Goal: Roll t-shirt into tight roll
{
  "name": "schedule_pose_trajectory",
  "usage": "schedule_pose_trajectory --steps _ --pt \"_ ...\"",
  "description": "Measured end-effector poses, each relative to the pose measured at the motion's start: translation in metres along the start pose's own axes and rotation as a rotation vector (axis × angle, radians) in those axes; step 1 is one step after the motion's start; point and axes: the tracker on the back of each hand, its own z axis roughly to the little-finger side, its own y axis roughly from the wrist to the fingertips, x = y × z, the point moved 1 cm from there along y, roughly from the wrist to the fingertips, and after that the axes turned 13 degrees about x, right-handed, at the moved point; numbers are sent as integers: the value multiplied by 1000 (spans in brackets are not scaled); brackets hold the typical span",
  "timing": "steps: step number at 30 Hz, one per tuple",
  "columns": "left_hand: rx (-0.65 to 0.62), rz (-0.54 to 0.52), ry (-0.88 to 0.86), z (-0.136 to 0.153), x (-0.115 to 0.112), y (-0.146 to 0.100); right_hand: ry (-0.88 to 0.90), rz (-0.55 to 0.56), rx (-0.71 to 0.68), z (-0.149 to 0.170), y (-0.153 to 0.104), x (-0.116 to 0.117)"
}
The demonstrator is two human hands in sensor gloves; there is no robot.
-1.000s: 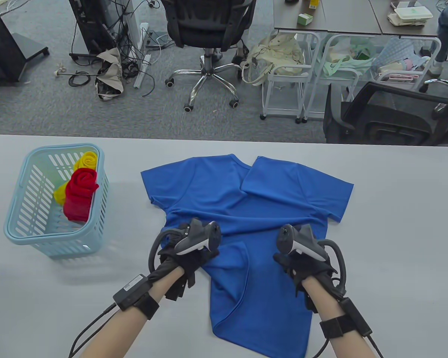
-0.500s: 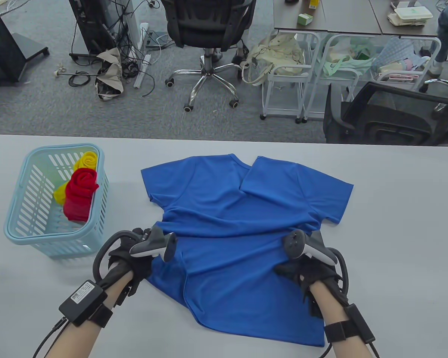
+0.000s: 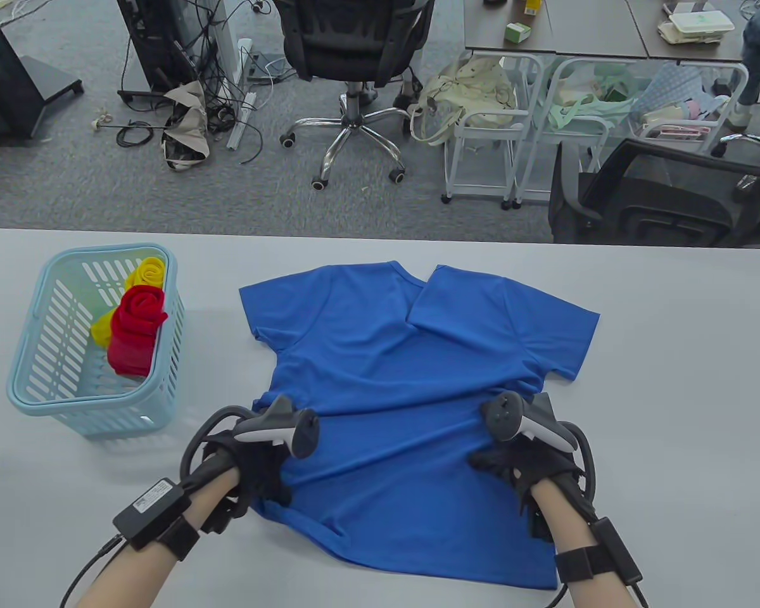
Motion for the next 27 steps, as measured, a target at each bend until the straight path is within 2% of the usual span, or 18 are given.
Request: schedule_pose_trajectory --steps 2,6,8,12,14,16,20,22,24,25,27 --pt "36 -37 39 12 -4 -10 19 -5 -3 -1 3 -2" --pt "-78 -105 -267 20 14 -19 28 -4 -10 0 3 -2" --pt "-71 -148 -410 14 25 -12 33 -6 -14 1 3 -1" --pt "3 -92 -305 1 21 16 38 -14 -34 6 2 -3" --pt "74 -131 -176 5 15 23 34 -10 -28 12 1 -4" --pt "68 -103 -242 12 10 20 47 -14 -24 16 2 -3" --pt "109 -110 -187 24 -10 11 70 -12 -20 18 3 -6" --pt "69 -100 -274 26 -15 9 62 -5 -20 18 2 -8" --pt "54 -97 -275 23 -17 5 15 1 -1 17 -5 -10" --pt "58 -113 -258 21 -15 2 -29 13 24 18 -9 -12" --pt "80 -223 -221 18 -3 -12 -153 108 107 19 -25 -21"
